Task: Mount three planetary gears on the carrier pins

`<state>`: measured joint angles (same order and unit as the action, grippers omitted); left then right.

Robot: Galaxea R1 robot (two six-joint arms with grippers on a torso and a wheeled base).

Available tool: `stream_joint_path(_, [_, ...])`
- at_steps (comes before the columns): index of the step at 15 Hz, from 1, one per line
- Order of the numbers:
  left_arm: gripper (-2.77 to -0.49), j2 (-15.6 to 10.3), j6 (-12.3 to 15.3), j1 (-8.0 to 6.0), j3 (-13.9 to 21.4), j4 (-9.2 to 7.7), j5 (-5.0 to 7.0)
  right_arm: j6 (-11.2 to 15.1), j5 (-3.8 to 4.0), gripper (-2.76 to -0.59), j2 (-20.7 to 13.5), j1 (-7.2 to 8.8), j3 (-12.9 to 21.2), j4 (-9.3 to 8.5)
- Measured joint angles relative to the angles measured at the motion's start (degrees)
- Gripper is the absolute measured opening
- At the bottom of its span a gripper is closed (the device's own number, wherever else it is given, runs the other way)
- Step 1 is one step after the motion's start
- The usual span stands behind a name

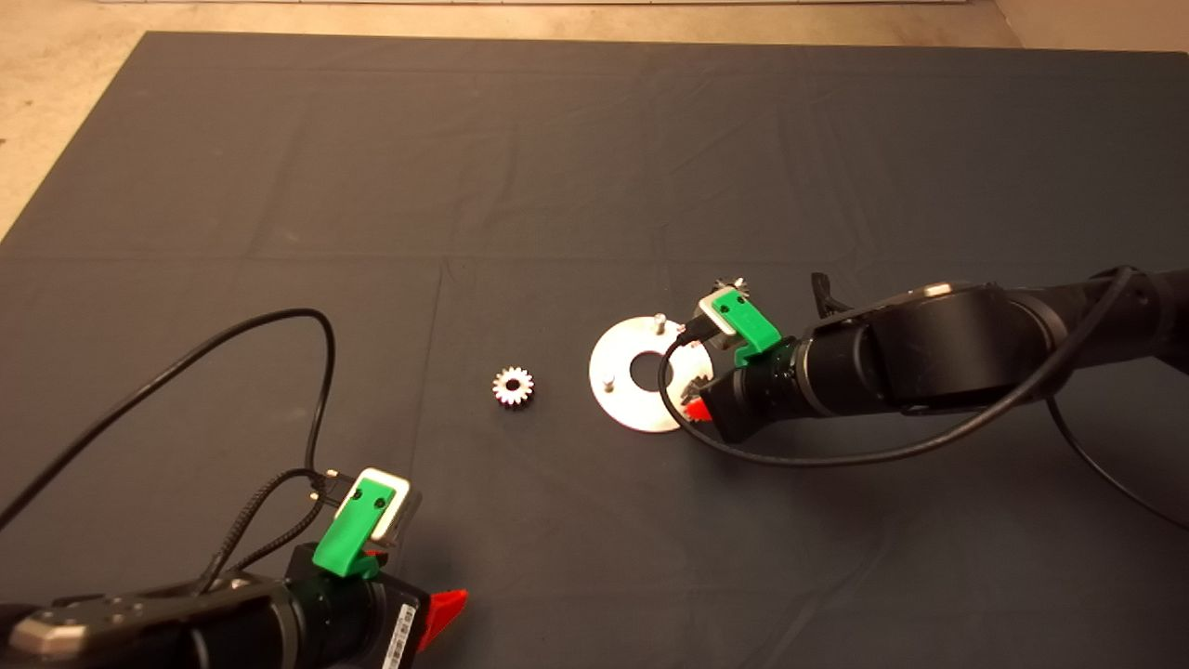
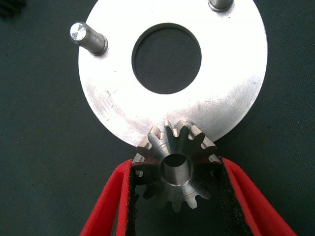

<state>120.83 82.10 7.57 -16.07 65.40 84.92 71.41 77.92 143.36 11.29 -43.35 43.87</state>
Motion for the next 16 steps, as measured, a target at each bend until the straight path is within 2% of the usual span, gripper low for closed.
stream_joint_path(2, [-1.20, 0.0, 0.0, 0.00, 0.0, 0.02, 0.00, -0.1, 0.00, -2.41, 0.0, 0.00, -0.1, -0.02])
stream_joint_path(6, [-1.20, 0.0, 0.0, -0.01, 0.0, 0.22, 0.02, -1.3, -0.51, -2.42, 0.1, 0.17, -0.9, -0.32])
stream_joint_path(8, [-1.20, 0.0, 0.0, 0.00, 0.0, 0.26, 0.00, -2.0, -1.08, -2.41, 0.2, 0.39, -1.6, -0.49])
stream_joint_path(11, [-1.20, -0.1, 0.0, 0.00, 0.0, 0.28, 0.00, -3.3, -1.11, -2.41, 0.7, 0.69, -2.5, -0.85])
stream_joint_path(16, [-1.20, -0.1, 0.0, -0.02, 0.0, 0.39, 0.00, -3.5, -0.94, -2.41, 1.0, 0.78, -2.6, -0.85])
